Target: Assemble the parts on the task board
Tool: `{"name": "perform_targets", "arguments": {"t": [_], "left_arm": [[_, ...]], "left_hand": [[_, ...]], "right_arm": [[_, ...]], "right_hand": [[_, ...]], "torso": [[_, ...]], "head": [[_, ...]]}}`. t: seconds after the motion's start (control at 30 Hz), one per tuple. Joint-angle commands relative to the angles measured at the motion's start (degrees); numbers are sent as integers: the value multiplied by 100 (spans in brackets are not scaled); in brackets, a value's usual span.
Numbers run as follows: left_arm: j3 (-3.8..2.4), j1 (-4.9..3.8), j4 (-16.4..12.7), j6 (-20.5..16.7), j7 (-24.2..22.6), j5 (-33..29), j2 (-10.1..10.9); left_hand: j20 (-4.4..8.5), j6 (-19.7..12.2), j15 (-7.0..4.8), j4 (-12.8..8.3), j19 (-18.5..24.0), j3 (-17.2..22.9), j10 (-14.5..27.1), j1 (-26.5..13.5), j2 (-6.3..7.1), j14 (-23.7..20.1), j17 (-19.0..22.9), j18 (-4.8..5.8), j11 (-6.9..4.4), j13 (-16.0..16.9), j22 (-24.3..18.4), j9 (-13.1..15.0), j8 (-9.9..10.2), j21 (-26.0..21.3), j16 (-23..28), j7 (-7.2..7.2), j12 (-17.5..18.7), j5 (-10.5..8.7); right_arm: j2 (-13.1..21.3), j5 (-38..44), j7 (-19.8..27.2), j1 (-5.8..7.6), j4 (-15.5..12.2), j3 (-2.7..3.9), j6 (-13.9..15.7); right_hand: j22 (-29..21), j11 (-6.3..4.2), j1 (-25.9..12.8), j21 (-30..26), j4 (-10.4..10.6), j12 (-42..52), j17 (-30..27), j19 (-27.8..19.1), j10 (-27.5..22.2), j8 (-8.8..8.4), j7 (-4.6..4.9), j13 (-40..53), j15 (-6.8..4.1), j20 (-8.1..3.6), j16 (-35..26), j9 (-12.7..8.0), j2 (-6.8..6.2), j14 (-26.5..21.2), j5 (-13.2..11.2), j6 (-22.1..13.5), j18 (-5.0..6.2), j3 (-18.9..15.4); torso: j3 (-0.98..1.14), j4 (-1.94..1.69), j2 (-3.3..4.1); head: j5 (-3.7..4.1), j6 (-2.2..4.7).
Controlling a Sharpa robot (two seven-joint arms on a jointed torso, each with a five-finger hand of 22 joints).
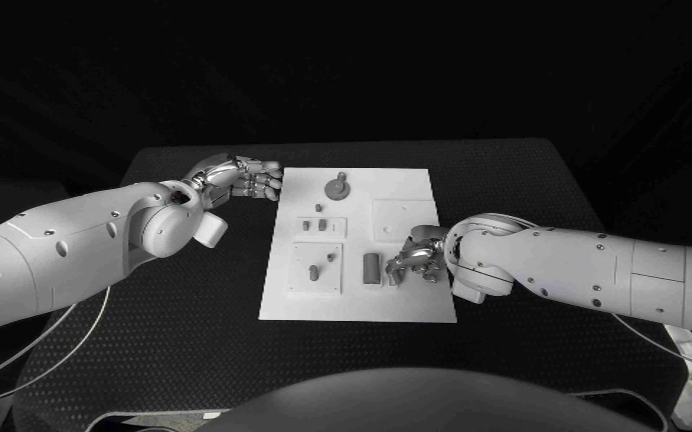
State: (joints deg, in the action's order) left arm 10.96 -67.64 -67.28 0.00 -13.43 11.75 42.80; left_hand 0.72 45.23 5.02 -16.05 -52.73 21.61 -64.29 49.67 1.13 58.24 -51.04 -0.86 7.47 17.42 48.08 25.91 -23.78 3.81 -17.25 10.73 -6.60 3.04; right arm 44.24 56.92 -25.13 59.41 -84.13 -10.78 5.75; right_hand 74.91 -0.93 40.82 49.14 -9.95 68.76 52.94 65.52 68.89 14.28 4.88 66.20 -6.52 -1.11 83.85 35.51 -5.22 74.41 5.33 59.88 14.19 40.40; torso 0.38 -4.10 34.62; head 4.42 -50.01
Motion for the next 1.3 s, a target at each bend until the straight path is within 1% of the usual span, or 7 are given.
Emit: {"name": "perform_targets", "arguments": {"t": [0.03,0.17,0.37,0.67,0.87,1.13,1.3], "left_arm": [[-5,-4,-10,72,-32,-4,-8],[-5,-4,-13,80,-27,-4,-10],[-4,-4,-11,77,-23,-4,-11],[-4,-4,-16,72,-19,-4,-7],[-4,-4,-17,73,-17,-4,-7],[-4,-4,-16,75,-17,-4,-7],[-4,-4,-13,79,-18,-4,-7]], "left_hand": [[-12,-24,10,-9,47,29,13,-41,1,-50,-9,67,-26,-10,5,-5,-30,27,26,-13,-26,-22],[-12,-24,11,-10,48,30,13,-40,0,-50,-9,67,-26,-10,6,-6,-30,27,26,-13,-27,-22],[-12,-23,11,-10,48,30,12,-41,-1,-50,-10,67,-26,-11,7,-6,-32,27,26,-14,-28,-22],[-13,-23,11,-10,49,30,11,-42,-2,-51,-11,67,-27,-11,7,-7,-33,27,27,-15,-29,-22],[-14,-22,11,-10,50,29,11,-43,0,-52,-11,67,-27,-12,8,-8,-34,27,27,-15,-29,-22],[-14,-22,12,-11,52,28,11,-45,1,-53,-11,66,-27,-13,9,-9,-35,27,28,-16,-30,-23],[-14,-22,12,-11,52,28,11,-45,0,-53,-12,66,-27,-13,9,-9,-36,28,28,-16,-31,-22]], "right_arm": [[-20,-51,173,-5,-32,3,-79],[-11,-93,201,-5,-34,3,-139],[-7,-93,220,-5,-41,3,-116],[24,-97,319,-5,-86,3,-116],[32,-97,341,-5,-94,3,-122],[32,-97,348,-5,-73,3,-127],[52,-52,354,-5,-47,3,-148]], "right_hand": [[104,-13,-32,-23,48,-25,-8,24,3,-18,37,-3,-42,-8,-14,0,-37,14,8,1,81,5],[104,-9,-73,-32,86,-76,-75,12,-55,-29,42,-51,-41,-9,-34,-9,-76,-27,8,-20,81,20],[106,-8,-118,-36,143,-72,-61,10,-56,-25,43,-44,-39,-9,-34,-11,-32,-27,8,-18,81,41],[117,-45,-155,-24,88,-26,-53,-1,-14,47,3,-3,-64,-14,-26,6,196,-29,4,99,81,53],[119,-66,-193,-14,-18,-9,-51,-11,8,69,-18,14,-84,-14,-22,-7,402,-30,4,148,81,52],[118,-69,-233,-11,-61,-9,-49,-13,9,70,-21,15,-88,-11,-22,-17,370,-29,3,155,81,31],[116,-75,-149,0,-259,-11,-53,-3,12,73,-25,14,-95,-25,-21,-36,260,-25,8,162,81,62]], "torso": [[1,0,1],[2,-2,1],[3,2,0],[1,-1,-1],[0,-1,0],[-1,0,0],[0,0,0]], "head": [[3,1],[2,1],[2,1],[6,1],[3,1],[6,1],[9,1]]}}
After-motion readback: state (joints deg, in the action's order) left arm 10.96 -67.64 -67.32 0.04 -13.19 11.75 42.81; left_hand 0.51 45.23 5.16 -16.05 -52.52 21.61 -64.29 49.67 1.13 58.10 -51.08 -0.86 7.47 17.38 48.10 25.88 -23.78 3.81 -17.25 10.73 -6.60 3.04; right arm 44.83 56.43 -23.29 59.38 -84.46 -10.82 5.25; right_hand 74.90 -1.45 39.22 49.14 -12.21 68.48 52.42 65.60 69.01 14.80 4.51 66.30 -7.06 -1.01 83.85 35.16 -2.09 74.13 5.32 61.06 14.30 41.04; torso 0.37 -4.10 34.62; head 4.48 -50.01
